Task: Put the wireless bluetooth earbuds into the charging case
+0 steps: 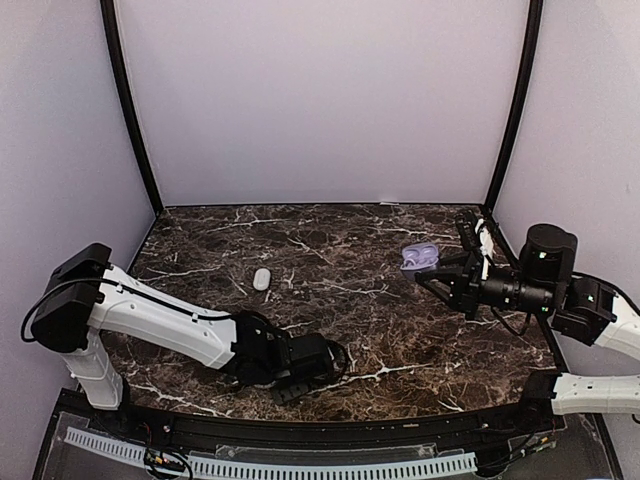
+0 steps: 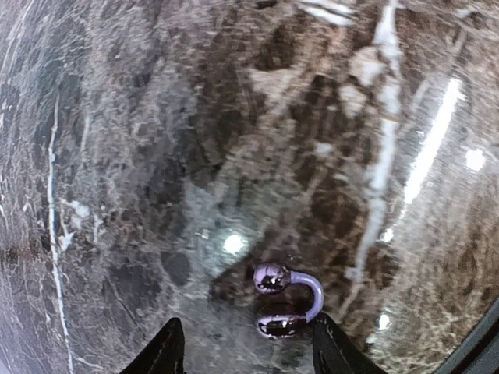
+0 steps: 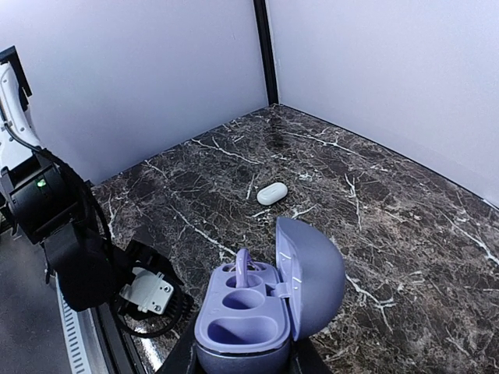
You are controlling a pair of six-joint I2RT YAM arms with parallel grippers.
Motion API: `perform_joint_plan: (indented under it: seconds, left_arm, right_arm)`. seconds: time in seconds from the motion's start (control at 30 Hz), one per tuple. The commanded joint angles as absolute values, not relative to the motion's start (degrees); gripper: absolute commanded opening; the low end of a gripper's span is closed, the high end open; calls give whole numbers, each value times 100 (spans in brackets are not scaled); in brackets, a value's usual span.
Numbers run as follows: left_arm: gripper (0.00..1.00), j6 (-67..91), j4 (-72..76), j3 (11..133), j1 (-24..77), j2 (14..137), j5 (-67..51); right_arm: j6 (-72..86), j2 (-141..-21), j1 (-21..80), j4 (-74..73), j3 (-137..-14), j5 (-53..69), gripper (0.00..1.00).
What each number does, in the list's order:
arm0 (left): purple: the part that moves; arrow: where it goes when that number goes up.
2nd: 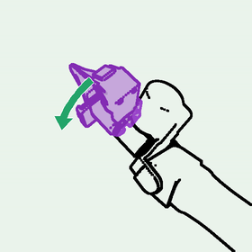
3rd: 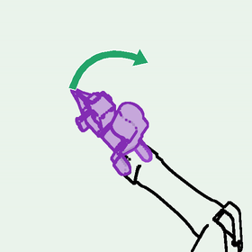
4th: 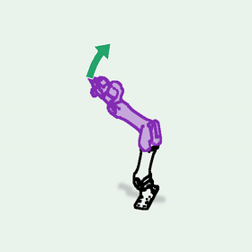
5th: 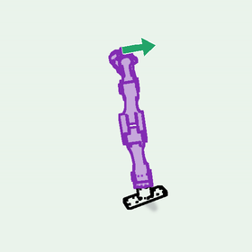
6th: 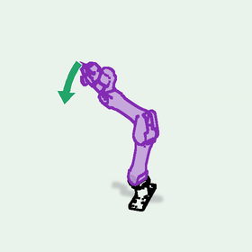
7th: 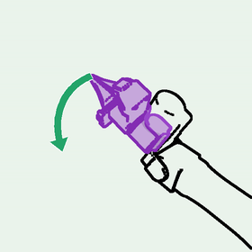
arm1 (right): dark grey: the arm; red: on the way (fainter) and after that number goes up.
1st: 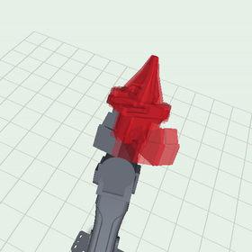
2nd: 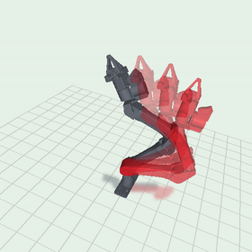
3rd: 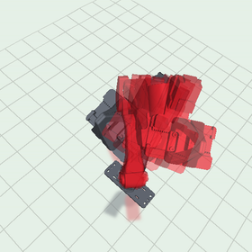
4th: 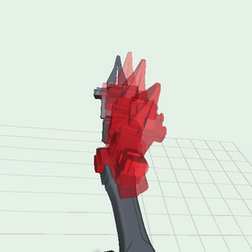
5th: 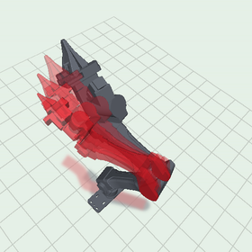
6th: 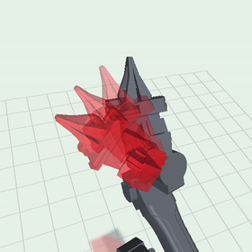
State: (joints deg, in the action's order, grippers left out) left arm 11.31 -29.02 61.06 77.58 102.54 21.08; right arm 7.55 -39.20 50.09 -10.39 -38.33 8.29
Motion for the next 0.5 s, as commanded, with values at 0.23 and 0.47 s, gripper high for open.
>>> perform_joint_plan:
  seconds: [0.23,0.47]
  left_arm:
    - [54,88,-2899,6084,6918,10487,2717]
    - [56,126,-2787,5866,6360,10171,2680]
  right_arm:
    - [629,-3857,4948,-1004,-4052,780,0]
    - [599,-3876,4948,-990,-4037,789,0]
